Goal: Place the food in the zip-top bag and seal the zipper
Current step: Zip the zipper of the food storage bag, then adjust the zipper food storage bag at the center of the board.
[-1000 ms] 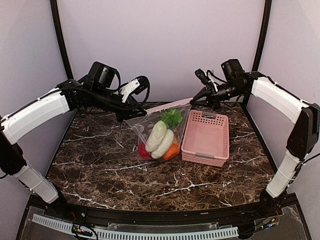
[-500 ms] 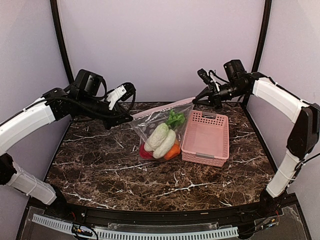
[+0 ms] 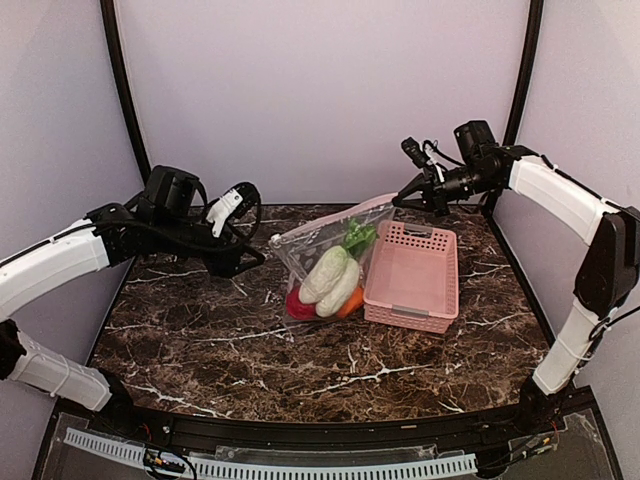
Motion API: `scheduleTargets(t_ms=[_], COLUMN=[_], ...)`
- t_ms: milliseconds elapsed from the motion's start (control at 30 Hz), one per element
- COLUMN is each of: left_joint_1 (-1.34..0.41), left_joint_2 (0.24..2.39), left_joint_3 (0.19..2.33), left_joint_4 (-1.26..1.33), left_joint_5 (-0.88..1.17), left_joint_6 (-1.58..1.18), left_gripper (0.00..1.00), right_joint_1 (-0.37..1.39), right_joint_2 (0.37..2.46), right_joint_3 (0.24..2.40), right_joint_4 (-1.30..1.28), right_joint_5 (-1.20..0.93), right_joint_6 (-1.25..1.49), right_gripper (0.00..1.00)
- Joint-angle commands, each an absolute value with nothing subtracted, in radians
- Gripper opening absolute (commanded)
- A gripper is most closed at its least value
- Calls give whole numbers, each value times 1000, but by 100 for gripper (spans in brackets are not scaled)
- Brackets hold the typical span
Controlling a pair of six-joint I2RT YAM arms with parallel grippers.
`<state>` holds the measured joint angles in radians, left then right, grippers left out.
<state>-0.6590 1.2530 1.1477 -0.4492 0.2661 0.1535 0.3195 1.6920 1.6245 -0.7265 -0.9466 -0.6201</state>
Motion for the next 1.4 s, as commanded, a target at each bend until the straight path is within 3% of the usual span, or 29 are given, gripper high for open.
scheduleTargets(t_ms=[0, 200, 400, 600, 800, 1000, 1233, 1367], left_joint_1=[-658, -658, -660, -660, -658, -591, -474, -462], left_joint_2=[1190, 1176, 1194, 1259, 1301, 1351, 1422, 1423], left_joint_3=[983, 880, 861, 898, 959, 1087, 1251, 1285], left_joint_4=[-142, 36, 128, 128, 61, 5, 34, -20], left_joint_5=[396, 573, 598, 576, 532, 417, 224, 262], left_joint_6=[-25, -77, -94, -81, 44, 163, 284, 309], left_gripper=[57, 52, 46, 27, 2, 1, 1, 1], right_joint_1=[322, 325, 331, 337, 337, 337, 338, 354], right_joint_2=[1681, 1683, 1695, 1702, 1735, 1871, 2094, 2052], right_joint_3=[1614, 1622, 1625, 1633, 1676, 1841, 2260, 2223], right_joint_4=[-701, -703, -703, -706, -711, -669, -646, -584], right_joint_5=[-954, -955, -954, -951, -954, -962, -1004, -1058], right_joint_6=[-611, -606, -597, -593, -584, -550, -447, -438], right_gripper=[0, 0, 0, 0, 0, 0, 0, 0])
